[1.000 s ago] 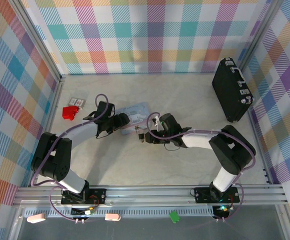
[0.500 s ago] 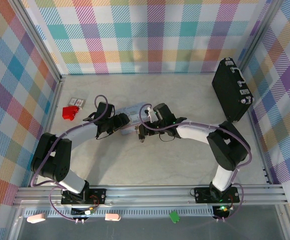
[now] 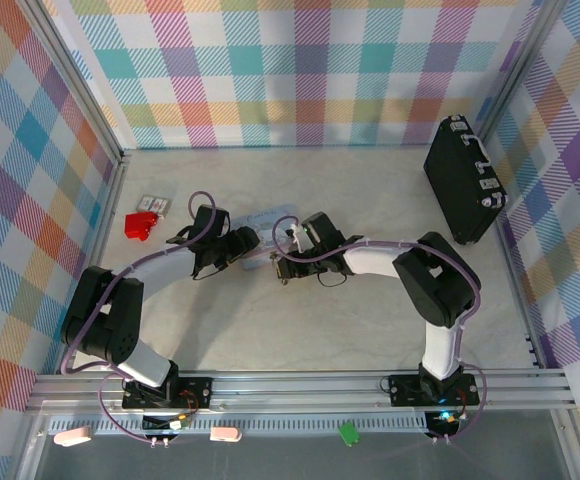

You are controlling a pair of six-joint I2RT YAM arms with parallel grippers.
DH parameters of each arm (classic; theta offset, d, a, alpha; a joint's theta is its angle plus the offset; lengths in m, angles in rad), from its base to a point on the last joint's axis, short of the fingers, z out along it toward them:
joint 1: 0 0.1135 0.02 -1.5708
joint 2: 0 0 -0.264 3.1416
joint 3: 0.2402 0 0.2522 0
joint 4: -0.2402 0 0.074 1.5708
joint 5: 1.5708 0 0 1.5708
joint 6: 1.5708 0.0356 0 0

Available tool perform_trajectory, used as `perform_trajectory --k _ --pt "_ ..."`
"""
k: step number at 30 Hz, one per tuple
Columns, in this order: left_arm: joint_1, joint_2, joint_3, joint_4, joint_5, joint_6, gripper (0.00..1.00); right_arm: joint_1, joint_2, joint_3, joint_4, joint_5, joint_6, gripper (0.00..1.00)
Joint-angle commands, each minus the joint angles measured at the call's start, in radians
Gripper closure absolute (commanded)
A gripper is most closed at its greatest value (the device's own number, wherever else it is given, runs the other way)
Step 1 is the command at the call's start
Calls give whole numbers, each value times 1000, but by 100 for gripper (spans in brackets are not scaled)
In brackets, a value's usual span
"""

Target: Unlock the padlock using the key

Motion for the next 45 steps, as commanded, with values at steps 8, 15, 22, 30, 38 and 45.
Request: perform_trajectory --k 8,15,22,30,38,45 --pt "-40 15 -33 -60 -13 -12 25 -10 56 34 71 -13 -19 59" --pt "-50 17 -33 -56 -19 -23 25 -10 66 20 96 -26 25 64" --pt "-55 21 -34 -55 -34 -36 25 -10 52 -14 145 -63 101 75" --pt "-64 31 -41 -44 -42 -60 25 -10 62 -25 167 -39 213 85" --pt "-73 29 -48 -41 -50 -78 25 -11 79 -43 219 -20 314 79" --pt "-82 21 -55 -37 -54 -91 25 -10 110 -62 287 -18 359 81"
